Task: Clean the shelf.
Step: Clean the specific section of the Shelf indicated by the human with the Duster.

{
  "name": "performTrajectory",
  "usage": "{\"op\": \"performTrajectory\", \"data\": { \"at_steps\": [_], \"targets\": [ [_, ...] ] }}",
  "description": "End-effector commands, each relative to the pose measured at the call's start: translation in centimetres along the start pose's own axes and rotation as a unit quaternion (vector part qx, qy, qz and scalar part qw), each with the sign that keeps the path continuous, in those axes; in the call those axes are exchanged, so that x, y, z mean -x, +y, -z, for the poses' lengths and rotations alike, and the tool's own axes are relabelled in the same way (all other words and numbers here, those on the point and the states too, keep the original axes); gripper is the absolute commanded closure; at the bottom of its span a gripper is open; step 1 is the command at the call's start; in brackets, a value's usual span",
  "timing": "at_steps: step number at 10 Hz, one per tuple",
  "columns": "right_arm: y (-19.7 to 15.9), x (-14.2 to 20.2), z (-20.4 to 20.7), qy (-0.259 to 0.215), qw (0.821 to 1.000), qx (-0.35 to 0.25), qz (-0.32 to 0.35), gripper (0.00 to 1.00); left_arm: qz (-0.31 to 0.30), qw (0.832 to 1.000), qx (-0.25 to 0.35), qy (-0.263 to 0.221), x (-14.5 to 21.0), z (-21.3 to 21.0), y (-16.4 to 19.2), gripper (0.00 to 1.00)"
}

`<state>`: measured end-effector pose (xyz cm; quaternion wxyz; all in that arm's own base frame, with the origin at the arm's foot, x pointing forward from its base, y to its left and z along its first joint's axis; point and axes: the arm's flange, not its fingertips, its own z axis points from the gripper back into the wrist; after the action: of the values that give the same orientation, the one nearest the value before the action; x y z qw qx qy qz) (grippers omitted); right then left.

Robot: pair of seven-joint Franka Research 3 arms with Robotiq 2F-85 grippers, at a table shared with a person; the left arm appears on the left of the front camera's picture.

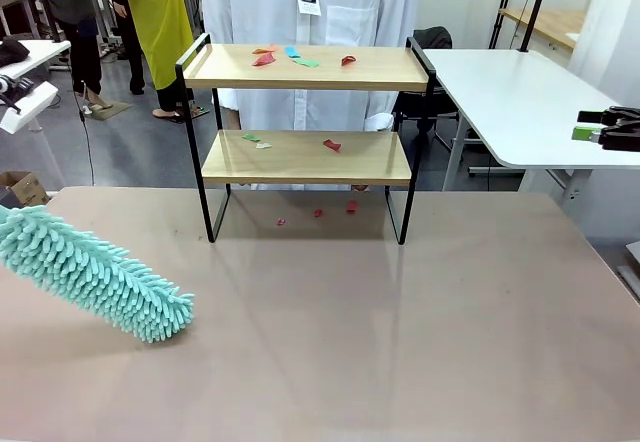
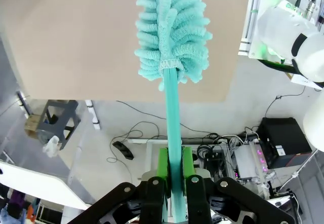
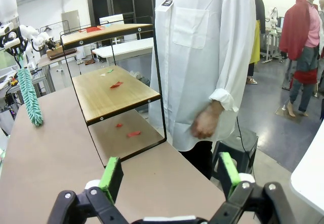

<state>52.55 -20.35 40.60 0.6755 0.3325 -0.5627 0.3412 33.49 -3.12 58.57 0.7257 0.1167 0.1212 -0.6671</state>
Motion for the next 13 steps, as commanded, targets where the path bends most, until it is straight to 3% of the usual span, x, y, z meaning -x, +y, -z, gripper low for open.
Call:
{"op": "performTrajectory", "data": {
  "at_steps": [1, 13],
  "targets": [
    [0.06, -0.31, 0.18, 0.000, 1.000, 0.000, -0.003, 0.00, -0.009, 1.000, -0.003, 0.006, 0.06, -0.07, -0.04, 0.87],
    [0.06, -0.31, 0.18, 0.000, 1.000, 0.000, -0.003, 0.00, -0.009, 1.000, -0.003, 0.006, 0.06, -0.07, -0.04, 0.87]
  ]
}}
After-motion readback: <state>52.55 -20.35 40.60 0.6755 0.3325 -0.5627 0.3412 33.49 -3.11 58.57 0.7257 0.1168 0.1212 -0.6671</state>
